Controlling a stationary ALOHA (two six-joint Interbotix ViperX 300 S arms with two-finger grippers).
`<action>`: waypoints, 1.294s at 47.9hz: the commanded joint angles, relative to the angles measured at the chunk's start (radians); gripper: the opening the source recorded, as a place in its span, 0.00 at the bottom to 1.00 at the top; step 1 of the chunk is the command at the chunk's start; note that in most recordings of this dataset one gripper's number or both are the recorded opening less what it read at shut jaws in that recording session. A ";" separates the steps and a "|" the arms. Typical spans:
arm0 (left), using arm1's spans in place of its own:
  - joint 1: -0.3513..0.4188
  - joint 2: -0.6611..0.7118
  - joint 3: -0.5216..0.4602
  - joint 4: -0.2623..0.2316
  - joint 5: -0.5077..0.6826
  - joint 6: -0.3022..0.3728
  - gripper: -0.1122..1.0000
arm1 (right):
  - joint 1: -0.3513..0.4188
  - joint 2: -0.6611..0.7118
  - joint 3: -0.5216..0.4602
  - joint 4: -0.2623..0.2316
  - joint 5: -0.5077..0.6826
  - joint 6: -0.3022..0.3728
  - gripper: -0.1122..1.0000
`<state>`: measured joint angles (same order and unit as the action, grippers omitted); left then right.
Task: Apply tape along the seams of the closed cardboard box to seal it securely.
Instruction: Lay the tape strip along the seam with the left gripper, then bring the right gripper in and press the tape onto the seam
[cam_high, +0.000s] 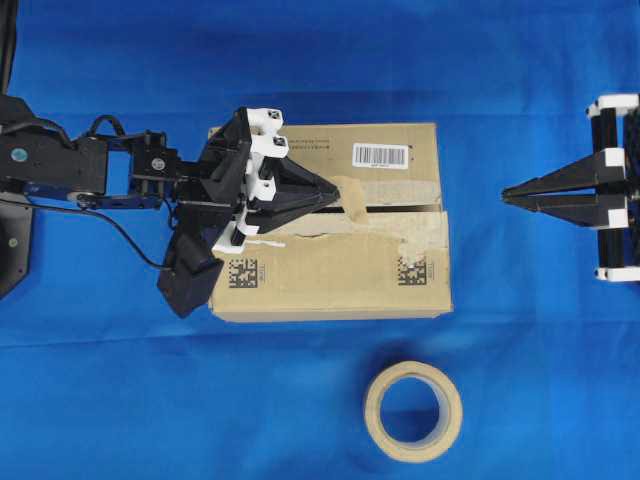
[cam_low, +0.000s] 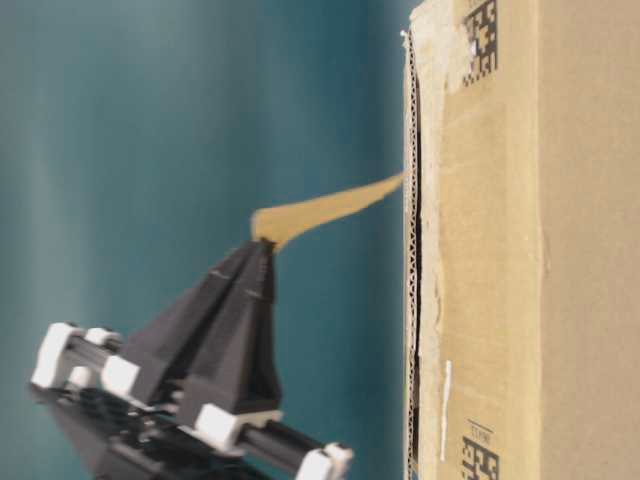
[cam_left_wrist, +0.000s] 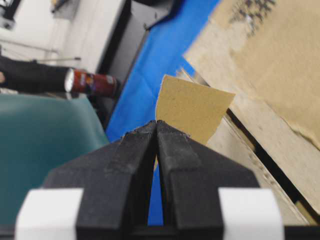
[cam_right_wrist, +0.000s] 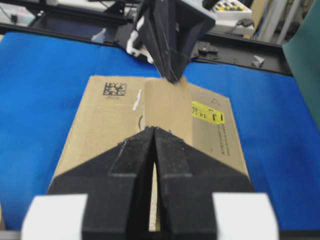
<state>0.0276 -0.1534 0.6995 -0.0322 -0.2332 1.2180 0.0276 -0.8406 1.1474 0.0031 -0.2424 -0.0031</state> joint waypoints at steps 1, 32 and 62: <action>0.005 0.000 0.002 0.000 -0.021 -0.003 0.10 | 0.002 0.003 -0.011 0.000 -0.005 -0.002 0.08; -0.002 -0.049 0.080 0.000 -0.028 -0.034 0.10 | -0.006 0.015 -0.014 0.000 -0.006 -0.005 0.08; 0.000 -0.038 0.080 0.000 -0.020 -0.032 0.10 | -0.057 0.288 -0.156 0.000 -0.112 0.005 0.08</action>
<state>0.0276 -0.1825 0.7900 -0.0322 -0.2500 1.1873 -0.0169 -0.5860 1.0370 0.0031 -0.3298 0.0000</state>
